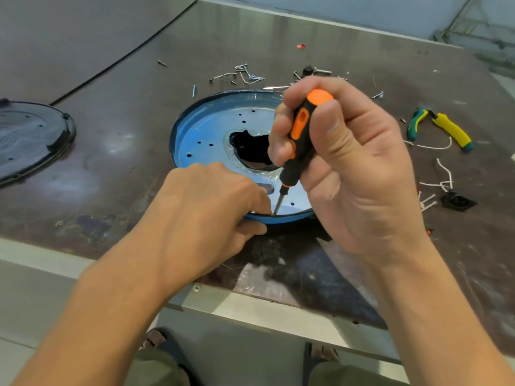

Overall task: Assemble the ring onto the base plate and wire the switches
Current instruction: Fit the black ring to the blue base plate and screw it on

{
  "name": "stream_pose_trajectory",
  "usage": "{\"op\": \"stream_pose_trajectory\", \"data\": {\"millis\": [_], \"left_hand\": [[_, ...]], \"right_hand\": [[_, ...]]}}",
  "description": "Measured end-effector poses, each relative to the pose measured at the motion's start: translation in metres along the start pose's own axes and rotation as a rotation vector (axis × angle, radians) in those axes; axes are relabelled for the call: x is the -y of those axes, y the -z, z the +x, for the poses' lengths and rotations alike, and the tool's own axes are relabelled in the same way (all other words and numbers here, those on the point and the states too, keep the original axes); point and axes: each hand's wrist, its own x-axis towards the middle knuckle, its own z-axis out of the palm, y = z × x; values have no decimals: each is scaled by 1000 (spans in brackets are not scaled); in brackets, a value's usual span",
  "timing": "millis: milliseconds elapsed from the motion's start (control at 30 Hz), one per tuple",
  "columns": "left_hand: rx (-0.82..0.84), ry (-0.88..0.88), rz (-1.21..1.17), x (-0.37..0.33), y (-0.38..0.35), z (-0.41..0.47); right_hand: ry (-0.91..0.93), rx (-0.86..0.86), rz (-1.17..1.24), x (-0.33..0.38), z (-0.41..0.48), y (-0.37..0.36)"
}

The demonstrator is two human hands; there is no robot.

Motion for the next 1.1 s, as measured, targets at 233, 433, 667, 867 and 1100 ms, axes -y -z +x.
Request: {"op": "stream_pose_trajectory", "data": {"millis": [233,433,667,867,1100], "left_hand": [[6,-3,-15,-1,1,0],[1,30,4,-2,4,0],[16,61,-18,-3,2,1],[-5,82,-18,-4,2,1],[18,64,-85,-5,5,0]], "right_hand": [[19,-134,1,0,-2,4],[-61,70,16,1,1,7],[-15,76,-36,-1,0,2],[41,13,-38,-2,0,-2],[37,-119,3,1,-2,1]]}}
